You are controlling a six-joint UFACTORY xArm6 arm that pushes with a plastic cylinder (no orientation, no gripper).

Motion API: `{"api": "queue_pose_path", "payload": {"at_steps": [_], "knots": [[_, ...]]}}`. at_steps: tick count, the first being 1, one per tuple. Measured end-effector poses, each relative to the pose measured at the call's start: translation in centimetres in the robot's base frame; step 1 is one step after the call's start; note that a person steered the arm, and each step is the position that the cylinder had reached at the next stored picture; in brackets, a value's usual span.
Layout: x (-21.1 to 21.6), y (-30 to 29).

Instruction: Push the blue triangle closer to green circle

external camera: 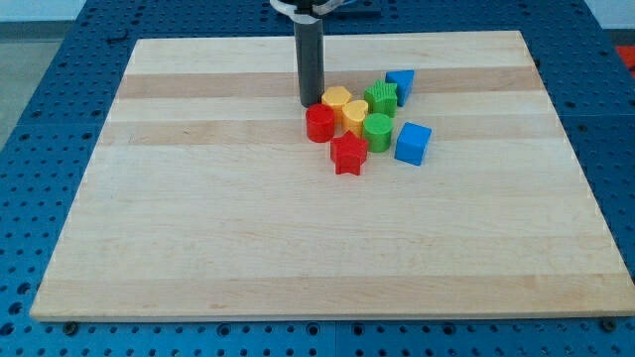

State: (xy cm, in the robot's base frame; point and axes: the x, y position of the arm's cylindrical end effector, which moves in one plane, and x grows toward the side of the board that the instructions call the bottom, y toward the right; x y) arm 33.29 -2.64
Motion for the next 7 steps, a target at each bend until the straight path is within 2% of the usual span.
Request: {"api": "queue_pose_path", "payload": {"at_steps": [2, 4, 7], "knots": [[-4.0, 0.8], [-6.1, 6.5], [-5.7, 11.2]]}}
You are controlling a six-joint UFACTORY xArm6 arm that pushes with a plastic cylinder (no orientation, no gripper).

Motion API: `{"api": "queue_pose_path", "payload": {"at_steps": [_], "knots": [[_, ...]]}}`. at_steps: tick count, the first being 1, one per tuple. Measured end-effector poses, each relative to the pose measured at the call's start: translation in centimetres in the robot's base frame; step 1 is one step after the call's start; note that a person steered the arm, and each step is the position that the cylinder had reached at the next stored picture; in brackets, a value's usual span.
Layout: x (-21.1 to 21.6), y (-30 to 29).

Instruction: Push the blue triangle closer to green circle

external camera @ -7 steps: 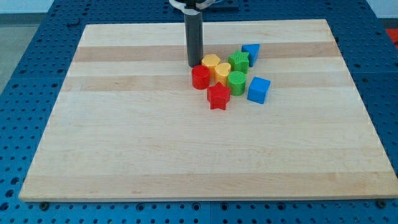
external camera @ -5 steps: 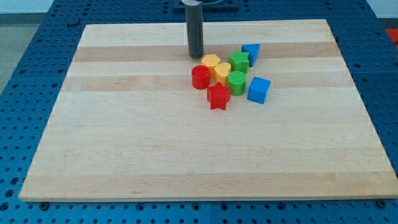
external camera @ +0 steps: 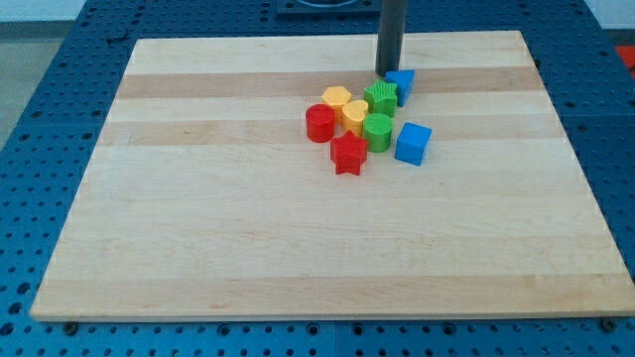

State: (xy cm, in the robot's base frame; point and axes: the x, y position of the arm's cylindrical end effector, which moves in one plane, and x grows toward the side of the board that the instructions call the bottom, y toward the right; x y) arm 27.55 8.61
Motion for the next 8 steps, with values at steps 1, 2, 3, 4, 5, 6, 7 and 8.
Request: {"api": "queue_pose_path", "payload": {"at_steps": [1, 2, 3, 4, 5, 6, 7, 8], "knots": [[1.4, 1.1], [2.7, 1.1], [3.1, 1.2], [3.1, 2.0], [3.0, 3.7], [3.0, 6.0], [3.1, 6.1], [3.3, 5.3]]}}
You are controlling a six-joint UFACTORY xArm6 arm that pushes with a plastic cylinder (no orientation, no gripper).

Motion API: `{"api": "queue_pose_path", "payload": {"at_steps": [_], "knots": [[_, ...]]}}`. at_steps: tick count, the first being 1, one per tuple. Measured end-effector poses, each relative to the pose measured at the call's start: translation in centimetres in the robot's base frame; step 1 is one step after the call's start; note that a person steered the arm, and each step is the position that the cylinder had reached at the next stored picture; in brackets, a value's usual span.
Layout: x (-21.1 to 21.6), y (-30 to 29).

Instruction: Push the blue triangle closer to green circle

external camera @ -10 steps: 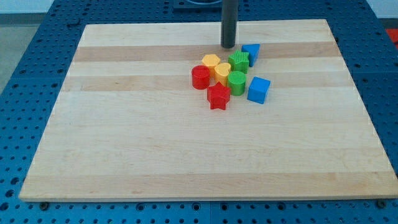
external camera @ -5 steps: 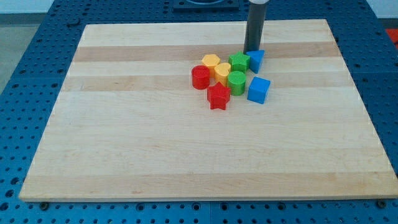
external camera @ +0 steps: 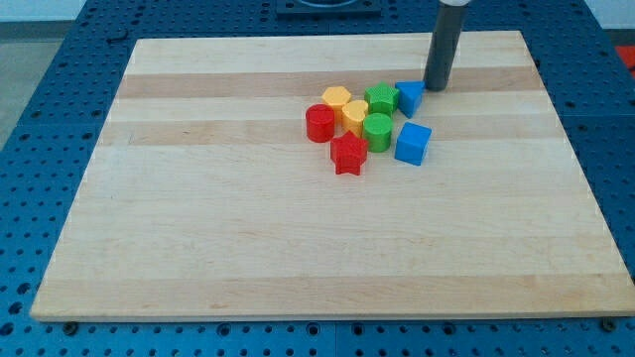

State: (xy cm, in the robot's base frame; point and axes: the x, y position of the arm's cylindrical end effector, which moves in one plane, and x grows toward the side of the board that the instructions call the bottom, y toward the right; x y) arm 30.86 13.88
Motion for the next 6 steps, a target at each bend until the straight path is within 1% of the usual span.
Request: {"api": "queue_pose_path", "payload": {"at_steps": [6], "knots": [[4.7, -3.1]]}}
